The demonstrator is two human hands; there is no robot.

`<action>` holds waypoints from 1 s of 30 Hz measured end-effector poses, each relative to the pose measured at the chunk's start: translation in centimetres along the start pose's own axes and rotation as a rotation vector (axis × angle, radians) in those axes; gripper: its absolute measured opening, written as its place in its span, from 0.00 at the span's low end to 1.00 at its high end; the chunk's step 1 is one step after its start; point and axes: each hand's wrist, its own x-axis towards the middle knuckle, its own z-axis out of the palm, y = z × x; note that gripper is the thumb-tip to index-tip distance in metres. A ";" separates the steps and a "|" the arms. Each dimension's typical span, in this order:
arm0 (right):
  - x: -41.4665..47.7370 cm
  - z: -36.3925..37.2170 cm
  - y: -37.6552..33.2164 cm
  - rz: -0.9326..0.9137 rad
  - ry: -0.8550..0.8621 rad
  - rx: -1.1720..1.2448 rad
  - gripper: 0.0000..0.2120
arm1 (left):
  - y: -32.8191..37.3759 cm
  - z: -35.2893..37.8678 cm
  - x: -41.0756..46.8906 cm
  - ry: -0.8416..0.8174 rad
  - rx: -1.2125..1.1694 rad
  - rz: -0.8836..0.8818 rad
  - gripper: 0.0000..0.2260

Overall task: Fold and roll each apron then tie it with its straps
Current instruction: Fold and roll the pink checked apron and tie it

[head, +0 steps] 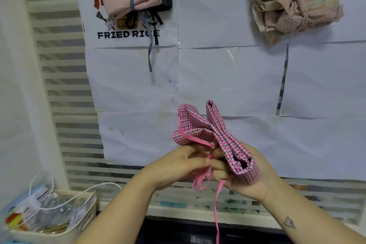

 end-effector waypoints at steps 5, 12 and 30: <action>-0.1 -1.1 -0.4 -0.012 -0.015 0.042 0.12 | -0.1 0.3 -0.3 0.017 0.144 0.003 0.08; -0.4 -1.0 -0.9 -0.071 0.263 -0.056 0.13 | -0.1 -0.4 0.0 0.227 0.387 0.082 0.10; -1.1 -9.9 12.2 0.206 0.397 -0.701 0.12 | -16.2 6.2 -3.2 0.177 -0.302 -0.370 0.10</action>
